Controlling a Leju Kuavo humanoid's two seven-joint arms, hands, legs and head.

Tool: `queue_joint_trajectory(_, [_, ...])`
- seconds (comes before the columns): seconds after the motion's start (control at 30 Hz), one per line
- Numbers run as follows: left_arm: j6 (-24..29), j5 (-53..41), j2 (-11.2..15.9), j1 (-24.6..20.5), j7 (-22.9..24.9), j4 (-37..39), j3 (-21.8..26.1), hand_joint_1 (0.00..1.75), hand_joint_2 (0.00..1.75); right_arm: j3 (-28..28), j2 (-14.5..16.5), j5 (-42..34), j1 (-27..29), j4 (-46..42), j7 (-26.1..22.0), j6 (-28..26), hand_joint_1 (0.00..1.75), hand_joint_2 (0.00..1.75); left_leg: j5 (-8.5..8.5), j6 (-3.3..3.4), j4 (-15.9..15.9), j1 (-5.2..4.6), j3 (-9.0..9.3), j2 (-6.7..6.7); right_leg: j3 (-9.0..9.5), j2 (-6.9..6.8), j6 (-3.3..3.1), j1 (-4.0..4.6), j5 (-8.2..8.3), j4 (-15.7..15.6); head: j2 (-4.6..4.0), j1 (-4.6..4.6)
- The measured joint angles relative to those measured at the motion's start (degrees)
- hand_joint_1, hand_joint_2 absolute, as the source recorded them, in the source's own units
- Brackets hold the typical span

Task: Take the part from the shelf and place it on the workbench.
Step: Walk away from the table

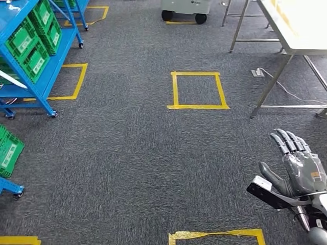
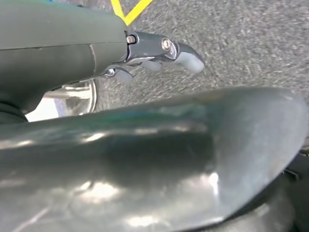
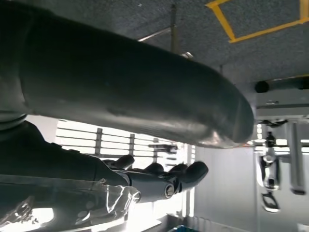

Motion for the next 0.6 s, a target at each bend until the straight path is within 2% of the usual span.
queue_joint_trajectory(0.03, [0.0,0.01,0.0,-0.06,-0.02,0.01,0.0,0.0,0.0,0.06,-0.04,0.0,0.05,0.06,0.0,0.0,0.0,0.0,0.01,0.16,0.01,0.05,-0.02,-0.68,-2.0,1.76,0.14,-0.05,-1.87,4.09,0.0,0.15])
queue_joint_trajectory(0.07, [0.01,0.02,0.0,-0.13,-0.03,0.02,0.01,0.0,0.0,0.15,-0.07,0.0,0.11,0.14,0.0,0.02,0.0,0.0,0.02,0.24,0.01,0.05,-0.04,-1.44,-4.11,2.65,0.23,-0.08,-3.38,8.12,0.0,0.24])
queue_joint_trajectory(0.1, [0.01,0.02,0.0,-0.16,-0.03,0.03,0.01,0.0,0.0,0.25,-0.07,0.0,0.17,0.23,0.0,0.03,0.0,0.0,0.04,0.26,0.03,0.04,-0.04,-2.23,-5.68,3.0,0.26,-0.09,-3.98,10.82,0.0,0.26])
queue_joint_trajectory(0.13, [0.01,0.02,0.0,-0.17,-0.03,0.03,0.01,0.0,0.0,0.34,-0.07,0.0,0.19,0.3,0.0,0.03,0.0,0.0,0.05,0.27,0.05,0.03,-0.01,-3.06,-6.28,3.14,0.25,-0.1,-3.42,11.4,0.0,0.27])
queue_joint_trajectory(0.17, [0.01,0.02,-0.01,-0.15,-0.04,0.04,0.0,0.0,0.0,0.4,-0.07,0.0,0.18,0.34,0.0,0.03,0.0,0.0,0.08,0.23,0.07,0.06,0.07,-3.92,-5.62,3.33,0.22,-0.17,-1.67,9.42,0.0,0.27])
queue_joint_trajectory(0.2, [0.0,0.03,-0.03,-0.14,-0.06,0.04,-0.01,0.0,0.0,0.43,-0.08,0.0,0.15,0.36,0.0,0.03,0.0,0.0,0.09,0.15,0.1,0.12,0.17,-4.76,-3.97,3.91,0.23,-0.32,0.72,5.61,0.0,0.27])
queue_joint_trajectory(0.27, [-0.05,0.21,0.02,-0.2,-0.14,0.07,-0.02,0.0,0.0,0.45,-0.09,0.0,0.08,0.39,0.0,0.03,0.0,0.0,0.19,-0.28,0.27,0.15,0.13,-6.33,-0.5,6.81,0.33,-0.85,3.9,-2.1,0.0,0.25])
queue_joint_trajectory(0.3, [-0.14,0.35,0.05,-0.24,-0.21,0.1,-0.04,0.0,0.0,0.47,-0.13,0.0,0.07,0.4,0.0,0.02,0.0,0.0,0.33,-0.63,0.31,0.18,-0.09,-7.06,0.51,7.85,0.29,-0.99,4.4,-4.13,0.0,0.25])
queue_joint_trajectory(0.33, [-0.26,0.53,0.08,-0.26,-0.29,0.15,-0.07,0.0,0.0,0.5,-0.17,0.0,0.05,0.42,0.0,0.02,0.0,0.0,0.56,-1.06,0.3,0.25,-0.4,-7.79,0.86,8.36,0.12,-0.98,4.32,-4.8,0.0,0.22])
queue_joint_trajectory(0.4, [-0.56,0.92,0.02,-0.18,-0.44,0.25,-0.36,0.0,0.0,0.53,-0.26,0.0,-0.04,0.41,-0.01,-0.02,0.0,0.0,0.98,-1.87,0.16,0.54,-0.95,-9.01,1.04,6.96,-0.6,-0.8,4.63,-4.92,0.0,0.21])
queue_joint_trajectory(0.43, [-0.65,1.11,-0.03,-0.12,-0.49,0.28,-0.58,0.0,0.0,0.53,-0.31,0.0,-0.12,0.4,-0.02,-0.04,0.0,0.0,0.7,-2.16,0.56,0.52,-1.25,-8.32,1.09,6.25,-1.01,-0.77,4.82,-5.07,0.0,0.12])
queue_joint_trajectory(0.47, [-0.69,1.27,-0.05,-0.11,-0.51,0.32,-0.8,0.0,0.0,0.53,-0.34,0.0,-0.15,0.39,-0.05,-0.08,0.0,0.0,-0.26,-2.37,1.94,0.41,-1.98,-6.8,1.16,5.46,-1.4,-0.74,5.0,-5.28,0.0,-0.02])
queue_joint_trajectory(0.53, [-0.76,1.58,-0.1,-0.28,-0.56,0.44,-1.03,0.0,0.0,0.54,-0.42,0.0,-0.14,0.38,-0.12,-0.12,0.0,0.0,-3.85,-2.67,8.23,0.15,-5.03,-2.77,1.17,3.84,-1.92,-0.51,5.16,-5.52,0.0,-0.31])
queue_joint_trajectory(0.57, [-0.83,1.72,-0.14,-0.41,-0.6,0.5,-1.08,0.0,0.0,0.57,-0.44,0.0,-0.11,0.38,-0.15,-0.13,0.0,0.0,-5.71,-2.78,12.3,0.15,-7.0,-1.71,1.1,2.94,-2.07,-0.36,5.15,-5.53,0.0,-0.38])
queue_joint_trajectory(0.6, [-0.92,1.87,-0.2,-0.52,-0.66,0.55,-1.12,0.0,0.0,0.61,-0.44,0.0,-0.1,0.38,-0.16,-0.12,0.0,0.0,-6.83,-2.83,15.47,0.17,-8.48,-1.29,1.06,2.04,-2.13,-0.26,5.12,-5.53,0.0,-0.37])
